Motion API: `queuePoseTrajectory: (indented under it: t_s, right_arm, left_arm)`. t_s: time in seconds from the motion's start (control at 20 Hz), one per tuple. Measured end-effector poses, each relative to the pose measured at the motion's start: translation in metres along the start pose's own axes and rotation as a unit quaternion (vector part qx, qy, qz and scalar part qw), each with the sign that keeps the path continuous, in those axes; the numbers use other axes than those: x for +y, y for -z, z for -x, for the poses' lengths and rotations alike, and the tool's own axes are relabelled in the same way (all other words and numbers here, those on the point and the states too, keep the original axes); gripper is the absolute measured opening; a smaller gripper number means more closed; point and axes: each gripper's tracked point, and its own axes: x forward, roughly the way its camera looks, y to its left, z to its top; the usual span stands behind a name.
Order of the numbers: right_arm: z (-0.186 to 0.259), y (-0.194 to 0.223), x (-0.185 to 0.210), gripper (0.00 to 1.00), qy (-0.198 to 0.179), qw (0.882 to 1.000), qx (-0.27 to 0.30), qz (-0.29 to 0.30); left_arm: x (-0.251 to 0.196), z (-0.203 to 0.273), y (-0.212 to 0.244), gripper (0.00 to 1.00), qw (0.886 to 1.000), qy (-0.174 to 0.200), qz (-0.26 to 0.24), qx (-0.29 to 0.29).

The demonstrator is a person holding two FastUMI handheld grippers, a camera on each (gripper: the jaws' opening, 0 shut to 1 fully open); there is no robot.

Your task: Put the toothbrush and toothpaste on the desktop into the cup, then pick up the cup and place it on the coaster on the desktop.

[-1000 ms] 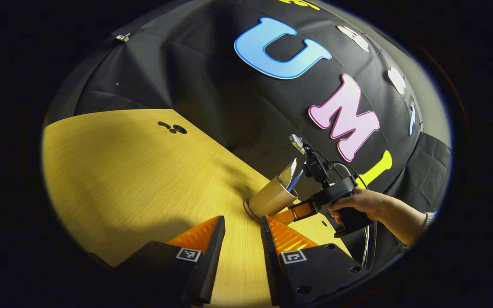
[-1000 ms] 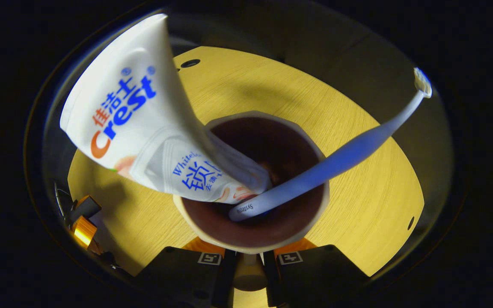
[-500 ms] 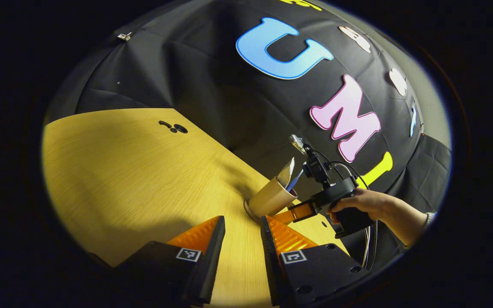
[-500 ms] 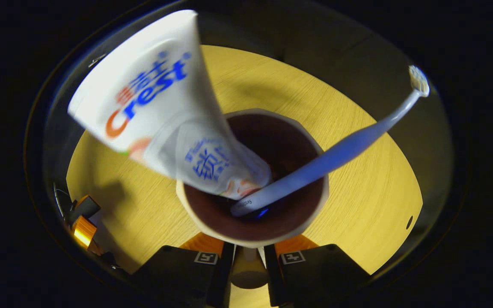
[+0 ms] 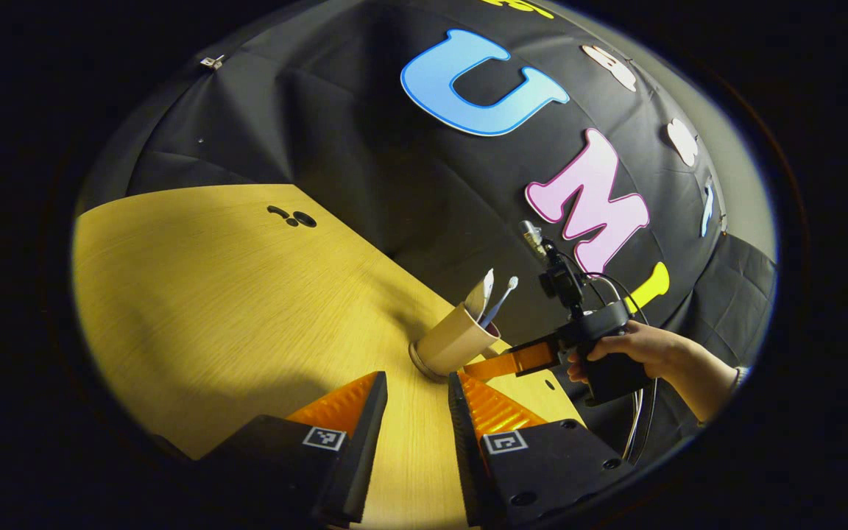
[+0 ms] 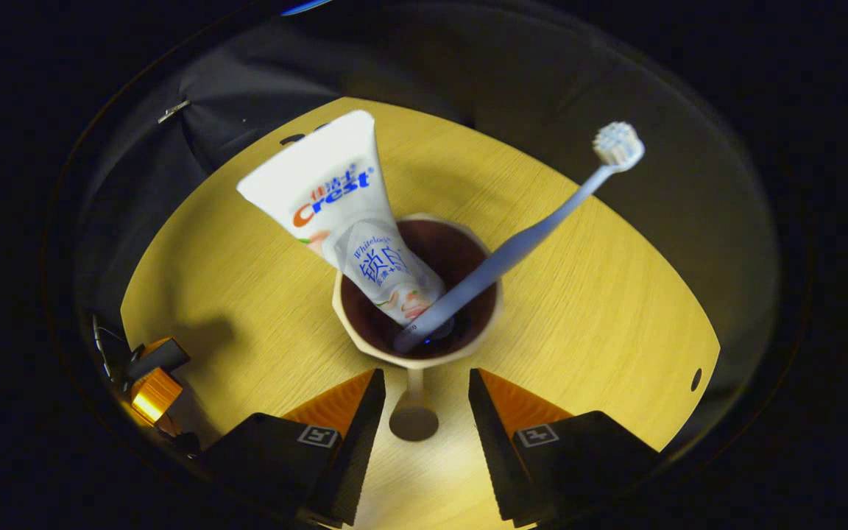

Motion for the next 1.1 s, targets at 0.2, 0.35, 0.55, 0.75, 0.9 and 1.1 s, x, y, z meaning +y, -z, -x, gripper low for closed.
queuePoseTrajectory:
  t_s: [0.2,0.35,0.55,0.75,0.9,1.1]
  right_arm:
    - [0.043,-0.001,-0.001,0.83,0.009,1.000,-0.028,-0.010]
    - [0.079,-0.003,0.007,0.86,0.006,0.998,-0.065,-0.018]
    - [0.138,0.012,0.016,0.88,-0.005,0.993,-0.106,-0.047]
    - [0.197,0.026,0.014,0.89,-0.008,0.985,-0.156,-0.073]
    - [0.239,0.032,0.018,0.90,-0.019,0.972,-0.206,-0.111]
    - [0.282,0.041,0.012,0.91,0.004,0.958,-0.266,-0.107]
  left_arm:
    - [-0.014,0.007,0.002,0.53,1.000,0.004,-0.010,0.020]
    - [-0.025,0.018,0.002,0.53,0.999,-0.001,-0.033,0.041]
    - [-0.062,0.039,-0.009,0.55,0.997,0.018,-0.055,0.057]
    - [-0.101,0.056,-0.018,0.74,0.992,0.037,-0.096,0.075]
    - [-0.121,0.063,-0.019,0.82,0.987,0.021,-0.139,0.078]
    - [-0.155,0.075,-0.037,0.87,0.985,0.020,-0.162,0.060]
